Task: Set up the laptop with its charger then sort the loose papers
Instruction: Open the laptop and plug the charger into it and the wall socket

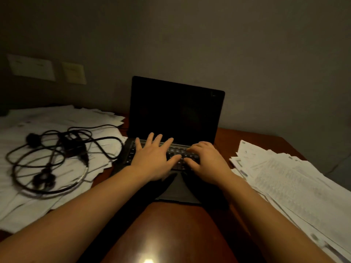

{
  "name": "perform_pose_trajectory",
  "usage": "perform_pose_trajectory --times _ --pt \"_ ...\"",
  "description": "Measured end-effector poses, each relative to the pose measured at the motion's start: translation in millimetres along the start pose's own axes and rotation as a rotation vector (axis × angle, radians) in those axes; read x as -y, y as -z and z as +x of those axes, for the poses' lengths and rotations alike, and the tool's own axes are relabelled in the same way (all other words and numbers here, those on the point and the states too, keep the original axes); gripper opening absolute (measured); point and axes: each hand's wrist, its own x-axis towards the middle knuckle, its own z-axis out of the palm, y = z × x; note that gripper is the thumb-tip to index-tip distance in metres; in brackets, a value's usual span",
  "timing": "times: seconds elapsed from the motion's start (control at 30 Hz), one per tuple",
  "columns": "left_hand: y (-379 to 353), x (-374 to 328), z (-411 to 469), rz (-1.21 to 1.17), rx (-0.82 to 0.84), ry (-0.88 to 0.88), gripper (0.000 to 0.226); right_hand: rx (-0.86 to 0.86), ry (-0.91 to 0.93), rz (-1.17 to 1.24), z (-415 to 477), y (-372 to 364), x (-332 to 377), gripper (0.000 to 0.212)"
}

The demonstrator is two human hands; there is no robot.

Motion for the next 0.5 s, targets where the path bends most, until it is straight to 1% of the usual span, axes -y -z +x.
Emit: perform_pose_trajectory --times 0.13,0.23,0.33,0.5 --pt "32 47 -26 0.017 -0.042 -0.003 0.073 -0.004 0.071 0.019 13 -12 60 0.046" --pt "51 85 -45 0.037 -0.088 0.036 0.072 -0.014 0.094 0.016 24 -18 103 0.046" --pt "63 122 -66 0.063 -0.115 0.114 0.072 -0.017 0.126 0.012 32 -18 142 0.043" --pt "75 188 -103 0.084 -0.08 0.301 0.069 0.023 0.177 0.014 42 -25 192 0.037"
